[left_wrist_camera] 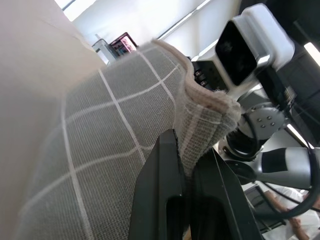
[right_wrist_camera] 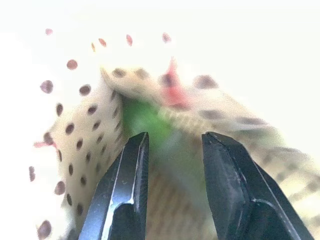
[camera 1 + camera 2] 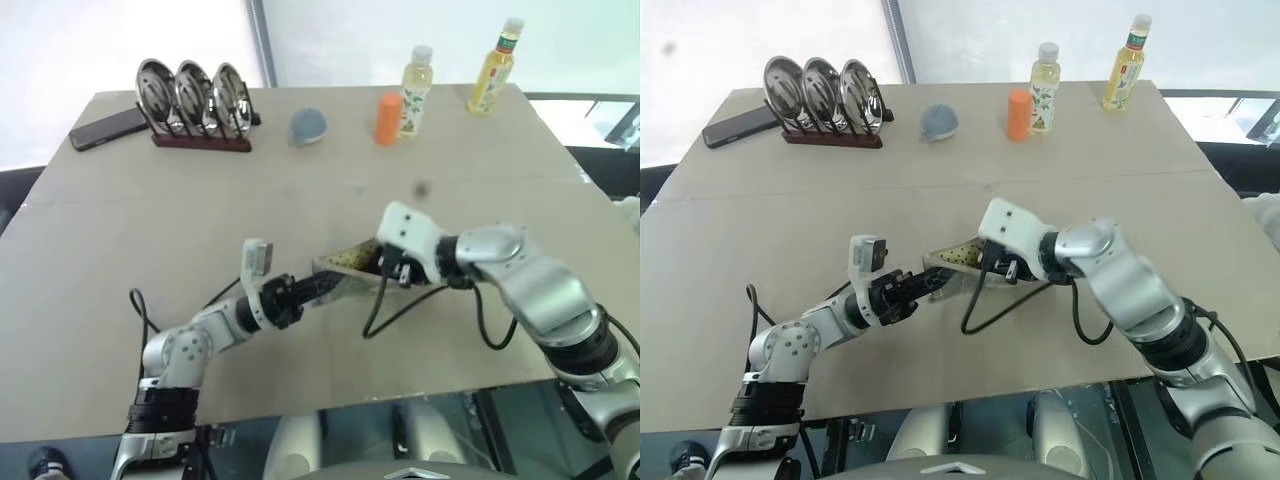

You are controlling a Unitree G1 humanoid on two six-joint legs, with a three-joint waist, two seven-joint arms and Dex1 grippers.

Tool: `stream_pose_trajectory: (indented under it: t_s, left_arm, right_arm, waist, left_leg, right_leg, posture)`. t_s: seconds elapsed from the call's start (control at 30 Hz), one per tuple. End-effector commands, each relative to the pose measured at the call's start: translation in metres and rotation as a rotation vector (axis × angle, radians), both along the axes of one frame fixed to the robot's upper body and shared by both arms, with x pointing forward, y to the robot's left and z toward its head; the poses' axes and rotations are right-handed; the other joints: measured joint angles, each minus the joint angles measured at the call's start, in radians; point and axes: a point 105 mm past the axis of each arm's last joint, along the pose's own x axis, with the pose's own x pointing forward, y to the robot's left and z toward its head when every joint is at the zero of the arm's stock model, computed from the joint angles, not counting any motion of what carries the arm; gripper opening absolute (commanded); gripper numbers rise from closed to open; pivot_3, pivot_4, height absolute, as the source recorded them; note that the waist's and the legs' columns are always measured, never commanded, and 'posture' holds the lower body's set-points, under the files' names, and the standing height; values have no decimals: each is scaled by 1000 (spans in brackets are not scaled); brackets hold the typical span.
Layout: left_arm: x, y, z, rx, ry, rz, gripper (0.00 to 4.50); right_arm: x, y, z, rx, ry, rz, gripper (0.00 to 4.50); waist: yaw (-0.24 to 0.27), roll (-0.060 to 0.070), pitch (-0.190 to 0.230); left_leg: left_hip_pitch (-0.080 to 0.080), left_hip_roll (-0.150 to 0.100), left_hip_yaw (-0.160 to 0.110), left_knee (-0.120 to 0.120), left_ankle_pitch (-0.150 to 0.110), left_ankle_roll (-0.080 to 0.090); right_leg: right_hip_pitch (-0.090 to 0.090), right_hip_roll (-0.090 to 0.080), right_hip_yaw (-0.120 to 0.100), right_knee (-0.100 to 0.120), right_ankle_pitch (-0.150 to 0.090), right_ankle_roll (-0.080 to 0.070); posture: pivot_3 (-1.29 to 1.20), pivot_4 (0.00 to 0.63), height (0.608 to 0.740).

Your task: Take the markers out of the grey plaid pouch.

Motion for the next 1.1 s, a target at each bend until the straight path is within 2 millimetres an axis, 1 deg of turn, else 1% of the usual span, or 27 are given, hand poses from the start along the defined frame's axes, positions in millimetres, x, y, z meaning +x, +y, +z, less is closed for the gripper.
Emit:
stream_pose_trajectory:
  t_s: [0.03, 0.1, 0.2, 0.27, 0.33, 0.4, 0.43, 0.57, 0.63, 0.83, 0.97, 1.1]
  left_arm:
    - [-1, -5, 17, -37, -48, -35, 0]
    - [-2, -7, 19, -41, -57, -52, 0]
    - [-3, -8, 20, -38, -60, -58, 0]
    - [-5, -8, 21, -43, -48, -67, 0]
    - [-6, -7, 21, -48, -37, -77, 0]
    - [-6, -8, 21, -49, -34, -78, 0]
    - [-6, -8, 22, -53, -27, -81, 0]
    - [-6, -9, 22, -56, -15, -78, 0]
    - [-4, -8, 20, -53, -6, -67, 0]
    - [-2, -7, 17, -30, -18, -35, 0]
    - [1, -7, 15, -11, -41, -11, 0]
    - [2, -7, 14, 9, -61, 3, 0]
  right_arm:
    - [-10, 5, 12, 74, 68, 1, 1691]
    - [-8, 6, -3, 49, 103, -30, 1691]
    - [1, 1, -26, -32, 67, -69, 1691]
    - [16, -7, -31, -147, -106, -70, 1691]
    - [19, -13, -39, -245, -184, -24, 1691]
    - [18, -15, -44, -264, -192, 6, 1691]
    - [20, -12, -44, -273, -235, 36, 1691]
    - [37, -10, -42, -335, -408, 66, 1691]
    - [43, -11, -40, -362, -464, 69, 1691]
    - [53, -18, -42, -431, -538, 76, 1691]
    - [60, -11, -55, -429, -551, 92, 1691]
    - [77, -1, -75, -442, -591, 100, 1691]
  waist:
    - [-1, 0, 0]
    - [1, 0, 0]
    - [1, 0, 0]
    - [0, 1, 1]
    - [0, 1, 1]
    - [-2, 1, 1]
    - [-3, 1, 1]
    - [-4, 1, 1]
    - [-3, 1, 1]
    - [1, 0, 1]
    - [-1, 0, 0]
    - [-3, 0, 0]
  left_leg:
    - [0, 0, 0, 0, 0, 0]
    - [0, 0, 0, 0, 0, 0]
    - [-1, -1, 0, 0, 0, 0]
    - [-2, -1, 0, 0, 0, 0]
    - [-2, -1, 1, 0, 0, 0]
    - [-1, -1, 1, 0, 0, 0]
    - [-1, -1, 1, -1, 0, 0]
    - [0, -1, 0, -1, 0, 0]
    - [-1, -1, 1, 0, 0, 0]
    - [-1, -1, 0, -1, 0, 0]
    - [-1, -1, 1, -1, 0, 0]
    - [0, -1, 1, -1, 0, 0]
  right_leg:
    - [0, 0, 0, 0, 0, 0]
    - [0, 0, 0, 0, 0, 0]
    - [0, 0, 0, -1, 0, 0]
    - [0, -1, 0, -2, 0, 0]
    - [-1, -1, 0, -2, 0, 0]
    - [-1, -1, 0, -2, 0, 0]
    - [-1, 0, 0, -2, 0, 0]
    - [-1, 0, 0, -1, 0, 0]
    - [-1, 0, 0, -1, 0, 0]
    - [-1, 0, 0, -2, 0, 0]
    - [0, 0, 0, -2, 0, 0]
    - [0, 0, 0, -1, 0, 0]
  posture:
    - [0, 150, 740]
    - [0, 150, 740]
    - [0, 150, 740]
    - [0, 150, 740]
    - [0, 150, 740]
    - [0, 150, 740]
    - [0, 150, 740]
    - [0, 150, 740]
    - [0, 150, 740]
    - [0, 150, 740]
    - [0, 150, 740]
    - [0, 150, 740]
